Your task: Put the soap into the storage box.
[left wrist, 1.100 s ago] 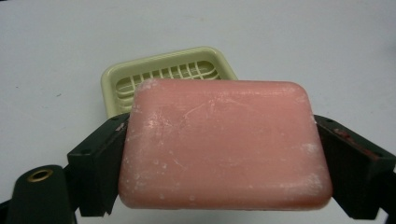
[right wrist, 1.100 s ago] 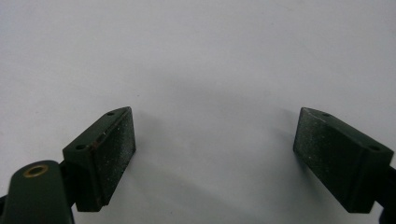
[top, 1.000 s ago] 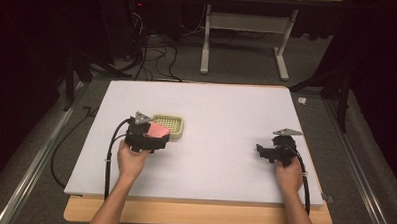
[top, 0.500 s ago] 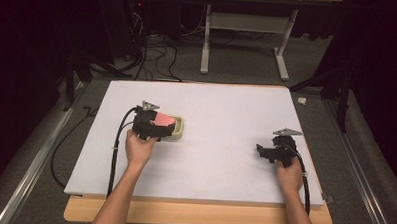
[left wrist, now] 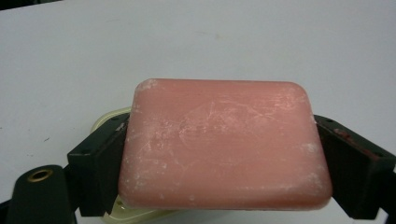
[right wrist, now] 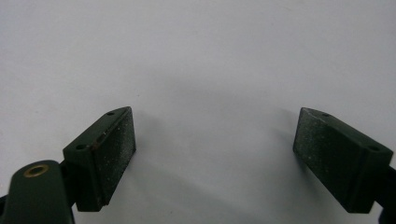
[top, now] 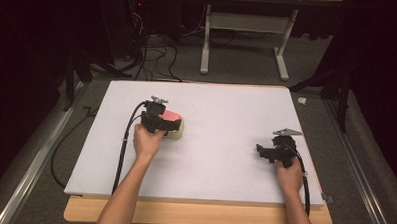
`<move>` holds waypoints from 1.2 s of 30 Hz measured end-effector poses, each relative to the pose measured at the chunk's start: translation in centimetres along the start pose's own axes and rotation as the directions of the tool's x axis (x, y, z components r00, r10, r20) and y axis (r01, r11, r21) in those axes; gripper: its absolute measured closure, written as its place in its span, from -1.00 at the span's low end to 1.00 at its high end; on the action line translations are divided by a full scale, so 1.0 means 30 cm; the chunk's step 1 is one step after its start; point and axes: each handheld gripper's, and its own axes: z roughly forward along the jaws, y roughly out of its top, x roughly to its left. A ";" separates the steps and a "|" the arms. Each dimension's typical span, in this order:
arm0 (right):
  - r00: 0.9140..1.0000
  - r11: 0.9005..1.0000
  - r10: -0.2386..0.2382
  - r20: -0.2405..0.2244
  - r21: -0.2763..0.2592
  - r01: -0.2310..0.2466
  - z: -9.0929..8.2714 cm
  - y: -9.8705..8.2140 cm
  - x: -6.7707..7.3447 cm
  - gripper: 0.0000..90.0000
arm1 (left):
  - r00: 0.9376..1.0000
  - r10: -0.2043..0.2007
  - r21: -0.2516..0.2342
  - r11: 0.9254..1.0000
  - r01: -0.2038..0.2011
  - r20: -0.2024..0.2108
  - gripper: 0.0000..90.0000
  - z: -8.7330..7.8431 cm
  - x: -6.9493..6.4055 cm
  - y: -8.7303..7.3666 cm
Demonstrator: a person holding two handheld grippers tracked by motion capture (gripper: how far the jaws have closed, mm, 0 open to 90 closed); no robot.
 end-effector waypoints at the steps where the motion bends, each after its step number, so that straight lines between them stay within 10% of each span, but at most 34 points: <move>1: 1.000 1.000 0.000 0.000 0.000 0.000 0.000 0.000 0.000 -0.70 | 1.000 -0.003 0.004 1.000 0.003 0.001 -0.69 0.004 0.003 0.000; 36: 1.000 1.000 -0.002 0.000 0.000 0.002 0.000 0.000 0.000 -0.70 | 0.997 -0.045 0.097 0.994 0.052 -0.066 -0.69 0.123 0.067 -0.019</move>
